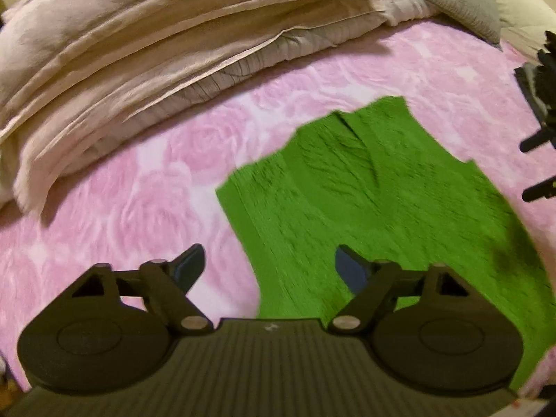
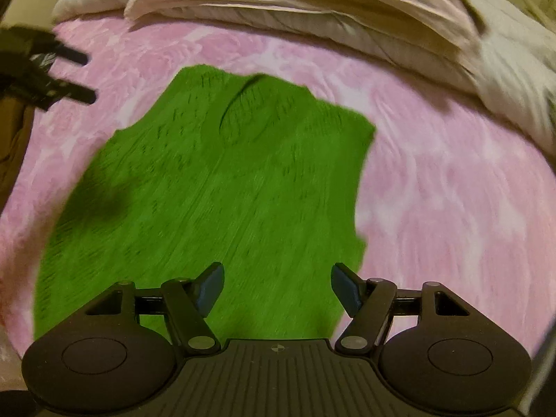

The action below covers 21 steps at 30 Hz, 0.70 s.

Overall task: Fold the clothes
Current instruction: 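Grasp the vest side edges with both grippers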

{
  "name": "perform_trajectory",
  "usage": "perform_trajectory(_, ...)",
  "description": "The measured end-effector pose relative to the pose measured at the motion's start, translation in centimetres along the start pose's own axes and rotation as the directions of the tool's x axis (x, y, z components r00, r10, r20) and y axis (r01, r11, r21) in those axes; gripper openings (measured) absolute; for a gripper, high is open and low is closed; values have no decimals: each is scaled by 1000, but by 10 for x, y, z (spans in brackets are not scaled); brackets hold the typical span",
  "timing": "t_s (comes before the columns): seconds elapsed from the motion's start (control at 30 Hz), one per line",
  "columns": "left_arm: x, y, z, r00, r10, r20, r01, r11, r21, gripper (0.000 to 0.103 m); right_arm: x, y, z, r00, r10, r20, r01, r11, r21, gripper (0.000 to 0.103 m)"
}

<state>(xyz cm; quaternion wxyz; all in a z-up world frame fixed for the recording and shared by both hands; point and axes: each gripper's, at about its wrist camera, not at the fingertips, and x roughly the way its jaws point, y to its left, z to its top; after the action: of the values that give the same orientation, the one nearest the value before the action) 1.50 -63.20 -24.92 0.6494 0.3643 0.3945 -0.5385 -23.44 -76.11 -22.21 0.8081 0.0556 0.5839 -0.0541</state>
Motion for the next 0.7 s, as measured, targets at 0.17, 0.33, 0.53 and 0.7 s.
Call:
perform_trajectory(0.17, 66, 14, 29, 1000, -9, -3, 9, 995, 101, 58, 54, -40, 44, 999, 32, 37, -27, 992, -123, 46)
perform_trajectory(0.33, 112, 29, 47, 1000, -12, -27, 16, 991, 130, 43, 86, -76, 79, 995, 47, 87, -29, 980, -195, 43)
perform_trajectory(0.53, 147, 37, 59, 998, -45, -47, 53, 980, 193, 41, 117, -104, 112, 995, 36, 98, -9, 963, -270, 42)
perform_trajectory(0.7, 166, 39, 61, 993, -73, -90, 93, 964, 247, 41, 144, -119, 131, 997, 28, 73, -5, 954, -300, 40)
